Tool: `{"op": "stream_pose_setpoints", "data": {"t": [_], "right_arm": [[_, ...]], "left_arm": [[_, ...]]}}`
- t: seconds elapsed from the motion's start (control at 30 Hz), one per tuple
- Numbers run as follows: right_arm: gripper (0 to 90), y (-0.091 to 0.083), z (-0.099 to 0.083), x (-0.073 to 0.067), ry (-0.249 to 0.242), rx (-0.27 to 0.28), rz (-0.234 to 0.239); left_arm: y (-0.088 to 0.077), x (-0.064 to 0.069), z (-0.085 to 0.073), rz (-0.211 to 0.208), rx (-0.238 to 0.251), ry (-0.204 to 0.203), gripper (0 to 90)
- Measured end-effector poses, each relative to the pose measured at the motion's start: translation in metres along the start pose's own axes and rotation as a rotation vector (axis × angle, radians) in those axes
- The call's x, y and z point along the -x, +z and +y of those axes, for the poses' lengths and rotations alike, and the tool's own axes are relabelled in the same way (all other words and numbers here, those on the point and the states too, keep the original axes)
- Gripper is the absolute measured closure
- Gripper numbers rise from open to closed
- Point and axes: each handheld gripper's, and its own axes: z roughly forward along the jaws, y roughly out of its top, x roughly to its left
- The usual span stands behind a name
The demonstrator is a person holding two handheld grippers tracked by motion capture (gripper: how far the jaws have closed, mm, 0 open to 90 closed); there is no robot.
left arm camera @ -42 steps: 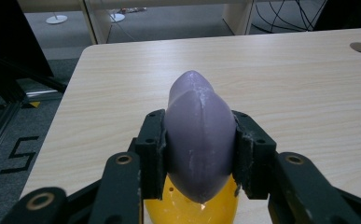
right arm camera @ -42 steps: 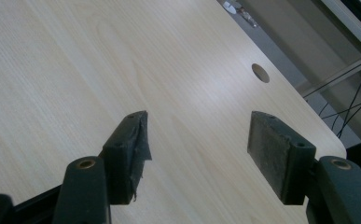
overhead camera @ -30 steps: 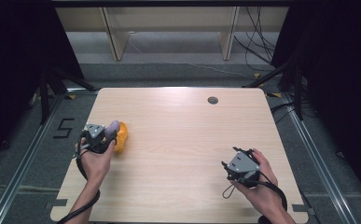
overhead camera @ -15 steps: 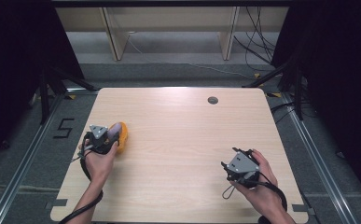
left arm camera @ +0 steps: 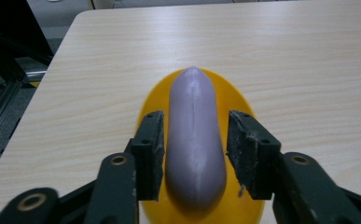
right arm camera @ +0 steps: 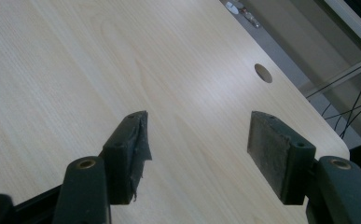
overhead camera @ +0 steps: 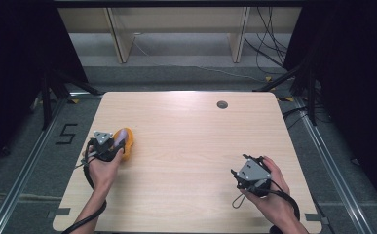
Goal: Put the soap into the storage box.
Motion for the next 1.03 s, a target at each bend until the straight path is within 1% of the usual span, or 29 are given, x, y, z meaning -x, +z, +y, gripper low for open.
{"op": "stream_pose_setpoints", "data": {"t": [0.03, 0.07, 0.17, 0.2, 0.3, 0.37, 0.43, 0.47, 0.5, 0.53, 0.6, 0.63, 0.67, 0.7, 0.73, 0.77, 0.8, 0.83, 0.87, 0.9, 0.97, 1.03], "right_arm": [[39.0, 0.0, 0.0, 0.0, -0.002, -0.001, -0.001], [39.0, 0.0, 0.0, 0.0, 0.0, 0.001, -0.002], [39.0, 0.0, 0.0, 0.0, 0.001, -0.004, 0.004], [39.0, 0.0, 0.0, 0.0, 0.001, -0.004, 0.005], [39.0, 0.0, -0.001, 0.001, -0.016, 0.0, 0.012], [38.9, 0.0, -0.001, 0.001, -0.009, 0.001, 0.0], [38.9, 0.001, -0.002, 0.001, -0.008, -0.001, 0.002], [38.9, 0.0, -0.002, 0.001, 0.003, -0.006, 0.004], [38.9, 0.001, -0.002, 0.001, 0.0, -0.006, 0.005], [38.9, 0.001, -0.003, 0.0, 0.005, -0.008, 0.009], [38.9, 0.003, -0.004, 0.001, -0.003, -0.007, 0.022], [38.9, 0.003, -0.004, 0.001, 0.003, -0.008, 0.024], [38.9, 0.003, -0.005, 0.001, 0.033, -0.017, 0.022], [38.9, 0.003, -0.005, 0.001, 0.038, -0.013, 0.017], [38.9, 0.003, -0.005, 0.002, 0.041, -0.016, 0.025], [38.9, 0.004, -0.006, 0.002, 0.053, -0.011, 0.025], [38.9, 0.004, -0.006, 0.002, 0.058, -0.012, 0.028], [38.9, 0.004, -0.007, 0.003, 0.062, -0.015, 0.031], [38.9, 0.005, -0.007, 0.003, 0.068, -0.012, 0.033], [38.9, 0.006, -0.008, 0.004, 0.076, -0.015, 0.036], [38.8, 0.007, -0.009, 0.005, 0.076, -0.018, 0.045], [38.8, 0.008, -0.01, 0.006, 0.087, -0.024, 0.048]], "left_arm": [[-0.002, 0.0, 0.001, 0.0, 0.003, -0.004, 52.1], [-0.004, -0.001, 0.002, -0.008, -0.002, 0.004, 50.2], [-0.012, -0.002, 0.003, -0.017, 0.002, 0.005, 45.5], [-0.015, -0.003, 0.002, -0.024, 0.003, 0.0, 44.3], [-0.027, -0.007, -0.002, -0.05, 0.015, -0.004, 40.5], [-0.035, -0.011, -0.007, -0.067, 0.019, 0.002, 37.9], [-0.043, -0.016, -0.012, -0.087, 0.026, 0.006, 35.7], [-0.049, -0.02, -0.017, -0.106, 0.032, 0.009, 35.1], [-0.052, -0.022, -0.021, -0.117, 0.036, 0.004, 35.1], [-0.057, -0.026, -0.026, -0.137, 0.041, -0.003, 34.6], [-0.065, -0.031, -0.04, -0.166, 0.042, -0.029, 33.1], [-0.071, -0.034, -0.049, -0.172, 0.027, -0.044, 32.9], [-0.074, -0.036, -0.056, -0.186, 0.02, -0.05, 32.8], [-0.078, -0.037, -0.061, -0.187, 0.001, -0.053, 32.8], [-0.083, -0.039, -0.068, -0.199, -0.02, -0.06, 32.6], [-0.085, -0.039, -0.072, -0.199, -0.026, -0.071, 32.6], [-0.088, -0.04, -0.076, -0.205, -0.034, -0.073, 33.0], [-0.091, -0.041, -0.078, -0.198, -0.045, -0.065, 33.8], [-0.094, -0.041, -0.079, -0.196, -0.041, -0.075, 34.3], [-0.094, -0.042, -0.079, -0.206, -0.014, -0.082, 34.6], [-0.094, -0.042, -0.077, -0.2, 0.004, -0.084, 35.1], [-0.093, -0.041, -0.077, -0.2, 0.004, -0.081, 35.4]]}}
